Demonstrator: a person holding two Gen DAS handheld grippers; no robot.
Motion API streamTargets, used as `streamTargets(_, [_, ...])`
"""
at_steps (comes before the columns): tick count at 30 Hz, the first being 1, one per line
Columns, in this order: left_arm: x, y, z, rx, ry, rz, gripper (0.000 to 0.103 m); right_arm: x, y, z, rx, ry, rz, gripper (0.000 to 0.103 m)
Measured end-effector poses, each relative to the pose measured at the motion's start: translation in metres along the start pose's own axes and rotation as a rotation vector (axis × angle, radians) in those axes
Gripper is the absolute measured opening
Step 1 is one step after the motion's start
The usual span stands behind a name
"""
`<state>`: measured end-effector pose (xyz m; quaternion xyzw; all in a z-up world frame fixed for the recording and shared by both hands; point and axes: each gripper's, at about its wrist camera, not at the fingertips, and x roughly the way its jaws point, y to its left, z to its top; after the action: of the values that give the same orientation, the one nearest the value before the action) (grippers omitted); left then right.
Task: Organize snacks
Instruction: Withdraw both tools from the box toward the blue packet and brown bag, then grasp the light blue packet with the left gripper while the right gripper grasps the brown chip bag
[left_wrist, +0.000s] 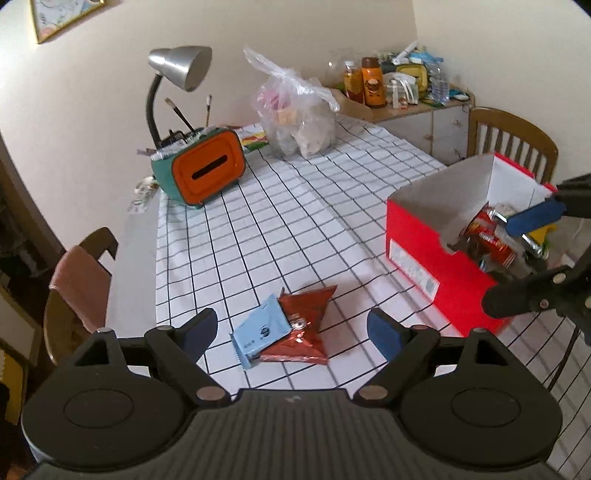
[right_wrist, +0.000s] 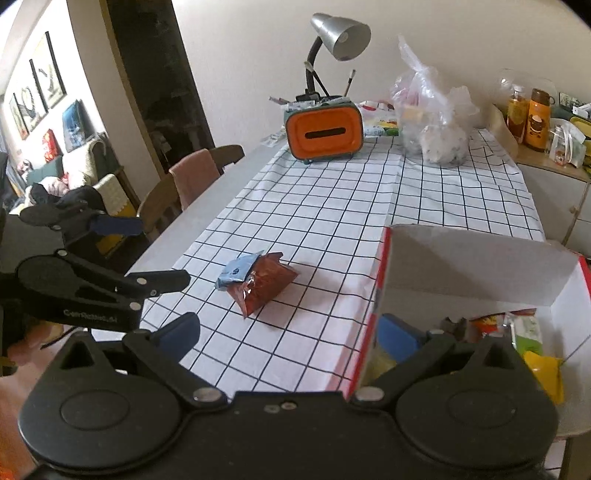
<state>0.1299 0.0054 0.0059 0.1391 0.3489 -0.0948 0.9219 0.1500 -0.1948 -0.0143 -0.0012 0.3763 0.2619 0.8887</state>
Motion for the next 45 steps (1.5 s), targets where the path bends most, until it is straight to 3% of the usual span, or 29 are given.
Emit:
streamTargets(6, [0.025, 0.037, -0.009, 0.041, 0.021, -0.101, 0.088, 0.032, 0.019, 0.01, -0.013, 0.041, -0.015, 0.102])
streamTargets(11, [0.056, 0.059, -0.015, 0.094, 0.065, -0.16, 0.088, 0.057, 0.034, 0.013, -0.062, 0.083, 0.022, 0.102])
streamTargets(23, [0.128, 0.094, -0.018, 0.218, 0.138, -0.234, 0.088, 0.122, 0.054, 0.017, -0.112, 0.185, -0.002, 0.101])
streamTargets(37, [0.176, 0.1, -0.029, 0.348, 0.183, -0.349, 0.088, 0.187, 0.05, 0.017, -0.11, 0.252, -0.004, 0.098])
streamTargets(45, [0.19, 0.103, -0.024, 0.359, 0.183, -0.411, 0.088, 0.219, 0.039, 0.019, -0.078, 0.26, -0.001, 0.097])
